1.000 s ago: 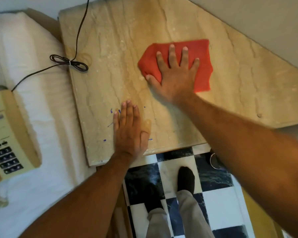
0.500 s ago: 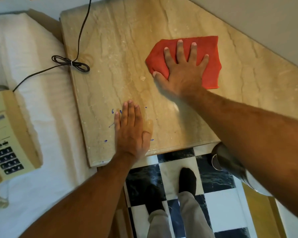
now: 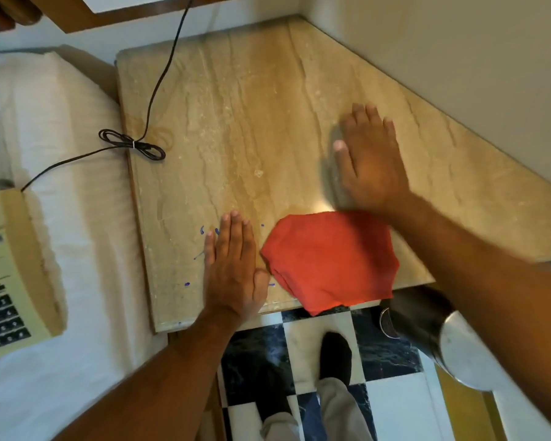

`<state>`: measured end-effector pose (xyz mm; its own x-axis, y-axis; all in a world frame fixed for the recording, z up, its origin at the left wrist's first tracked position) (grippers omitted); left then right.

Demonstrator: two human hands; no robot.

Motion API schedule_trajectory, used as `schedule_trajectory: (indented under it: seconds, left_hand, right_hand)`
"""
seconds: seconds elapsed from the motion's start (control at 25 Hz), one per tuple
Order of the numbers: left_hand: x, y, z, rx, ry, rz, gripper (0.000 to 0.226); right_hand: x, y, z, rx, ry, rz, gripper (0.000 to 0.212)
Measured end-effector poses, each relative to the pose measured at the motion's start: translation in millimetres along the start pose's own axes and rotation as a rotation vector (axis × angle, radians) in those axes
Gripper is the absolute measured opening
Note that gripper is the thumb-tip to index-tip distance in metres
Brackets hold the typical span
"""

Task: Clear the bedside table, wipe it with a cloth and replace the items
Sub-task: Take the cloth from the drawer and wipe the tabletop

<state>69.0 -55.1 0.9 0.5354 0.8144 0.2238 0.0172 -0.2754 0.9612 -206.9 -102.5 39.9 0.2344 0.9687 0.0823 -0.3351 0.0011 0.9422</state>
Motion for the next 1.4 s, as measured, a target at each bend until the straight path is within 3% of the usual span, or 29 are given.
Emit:
schedule_trajectory:
  seconds: [0.08,0.2,0.32,0.36,0.48,0.52,0.76,0.92,1.04,1.08,1.16,1.24,1.28,1.32,1.4]
  left_hand:
    - [0.6,0.0,-1.8,0.0,-0.005,0.01,0.083]
    - [-2.2,7.3,-2.5,0.06,0.004,-0.014,0.083]
    - [-10.3,28.2,-21.3,0.313,0.256,-0.152,0.08]
    - [-21.6,32.2,-38.0,0.363,0.242,-0.196,0.078]
    - [-34.6,19.3,-107.7,0.162,-0.272,-0.083,0.067]
    - [-26.8,10.3,-115.2,0.095,-0.363,-0.02,0.062]
    - [37.2,9.1,26.7,0.053,0.024,0.045,0.064]
    - [-60.9,33.0,69.9,0.014,0.131,-0.001,0.066]
    - [-102.5,39.2,51.6,0.015,0.212,-0.049,0.068]
    - [-88.7,31.4,35.6,0.0,0.146,-0.034,0.069]
    - [-30.0,15.7,5.9,-0.055,-0.166,0.066,0.072]
    - [3.9,14.9,34.4,-0.137,-0.523,0.179,0.075]
    - [-2.4,20.0,61.5,-0.183,-0.606,0.174,0.075]
    - [-15.6,25.4,86.0,-0.195,-0.56,0.158,0.076]
    - [-42.7,35.9,113.7,-0.13,-0.2,0.121,0.077]
  right_hand:
    - [-33.8,-14.8,-19.1,0.123,-0.032,0.092,0.066]
    - [-36.6,-36.0,-23.9,0.14,-0.019,0.059,0.069]
    - [-38.1,-36.3,-29.8,0.108,0.015,0.023,0.071]
    - [-41.3,-37.7,-30.9,0.104,0.015,0.005,0.071]
    - [-41.2,-41.5,-28.5,0.096,0.023,-0.008,0.071]
    - [-39.6,-41.3,-30.6,0.09,0.023,-0.009,0.071]
    - [-38.7,-37.8,-29.0,0.119,0.032,-0.011,0.071]
    - [-41.7,-39.5,-27.4,0.146,0.03,0.002,0.075]
    - [-41.2,-39.2,-28.0,0.147,0.028,0.004,0.076]
    - [-41.0,-39.0,-27.1,0.144,0.03,0.001,0.075]
    - [-40.6,-36.6,-27.2,0.144,0.028,-0.002,0.074]
    - [-39.5,-35.1,-27.8,0.133,0.029,0.01,0.073]
    - [-40.1,-35.0,-27.9,0.123,0.03,0.012,0.073]
    - [-42.1,-35.4,-27.8,0.113,0.039,0.007,0.074]
    - [-42.1,-37.3,-28.7,0.117,0.053,-0.002,0.075]
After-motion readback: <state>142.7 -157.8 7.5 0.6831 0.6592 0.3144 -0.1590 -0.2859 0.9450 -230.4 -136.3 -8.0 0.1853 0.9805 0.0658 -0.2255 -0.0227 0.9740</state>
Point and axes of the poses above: each hand's wrist, its own x-axis away from the middle knuckle, its own y-axis out of the back of the hand, z = x × y, the point moved 2 cm from there along -x, towards the middle knuckle
